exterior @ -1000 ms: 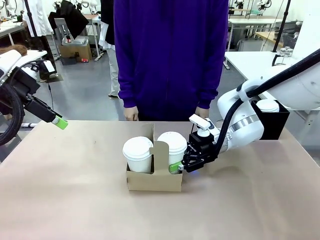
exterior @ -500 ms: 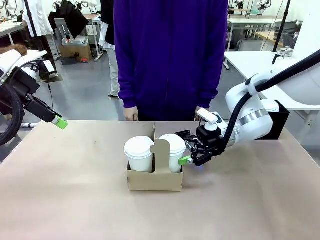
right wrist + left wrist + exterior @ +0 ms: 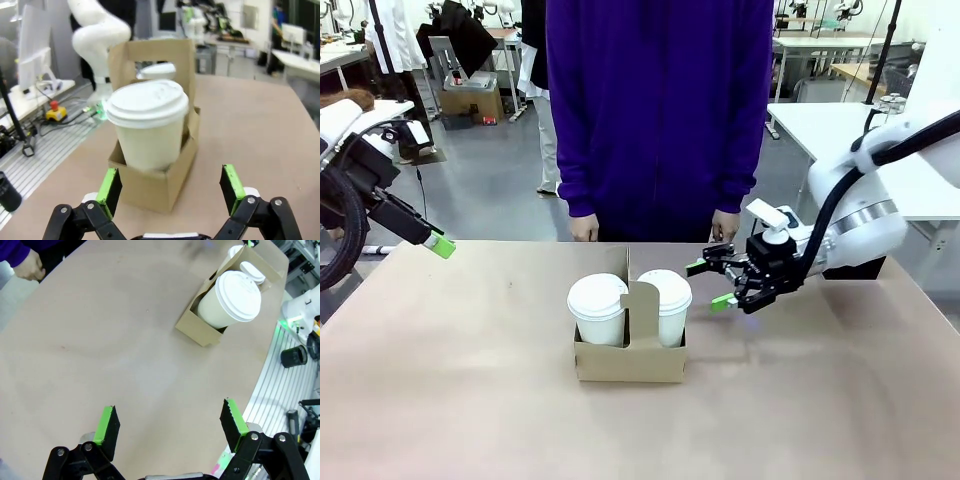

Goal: Pour a drink into a cup and package it in a carrier.
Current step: Insert the held 600 ml Paper Cup into the Cup Carrier.

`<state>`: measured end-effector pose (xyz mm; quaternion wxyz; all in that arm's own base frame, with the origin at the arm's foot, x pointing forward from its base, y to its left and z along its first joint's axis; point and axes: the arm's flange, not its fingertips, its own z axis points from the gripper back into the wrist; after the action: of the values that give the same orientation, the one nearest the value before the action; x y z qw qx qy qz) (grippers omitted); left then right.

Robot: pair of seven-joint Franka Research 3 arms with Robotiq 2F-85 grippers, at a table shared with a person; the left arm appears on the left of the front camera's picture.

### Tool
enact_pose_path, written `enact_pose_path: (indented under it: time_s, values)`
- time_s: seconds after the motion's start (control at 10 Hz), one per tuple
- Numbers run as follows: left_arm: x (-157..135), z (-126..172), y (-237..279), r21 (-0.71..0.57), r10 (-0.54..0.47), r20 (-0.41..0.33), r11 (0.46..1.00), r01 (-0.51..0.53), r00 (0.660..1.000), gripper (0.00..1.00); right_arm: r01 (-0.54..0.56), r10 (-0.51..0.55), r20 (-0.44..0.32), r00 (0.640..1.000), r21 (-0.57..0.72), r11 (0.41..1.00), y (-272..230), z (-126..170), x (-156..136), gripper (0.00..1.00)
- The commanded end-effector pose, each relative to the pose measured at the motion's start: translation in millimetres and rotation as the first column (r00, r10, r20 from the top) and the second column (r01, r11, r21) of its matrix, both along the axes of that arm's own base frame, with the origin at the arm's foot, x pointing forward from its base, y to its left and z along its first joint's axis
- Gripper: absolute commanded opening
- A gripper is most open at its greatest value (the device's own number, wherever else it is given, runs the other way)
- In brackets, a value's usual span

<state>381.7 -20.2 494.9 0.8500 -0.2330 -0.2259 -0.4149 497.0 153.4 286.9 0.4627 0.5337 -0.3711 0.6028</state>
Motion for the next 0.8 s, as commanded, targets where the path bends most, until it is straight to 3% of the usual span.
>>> enact_pose_path:
  time_s: [0.0, 0.2, 0.7]
  values:
    - [0, -1, -1, -0.016, -0.01, 0.005, 1.0, 0.01, 1.0, 1.0, 0.147, -0.161, -0.074, 0.984, -0.171, 0.974, -49, 37, -21, 1.0]
    - [0, -1, -1, -0.016, -0.01, 0.005, 1.0, 0.01, 1.0, 1.0, 0.301, -0.36, -0.123, 0.925, -0.341, 0.891, -110, 61, -35, 1.0]
    - [0, -1, -1, -0.016, -0.01, 0.005, 1.0, 0.01, 1.0, 1.0, 0.535, -0.657, -0.059, 0.751, -0.529, 0.659, -194, 78, -78, 1.0]
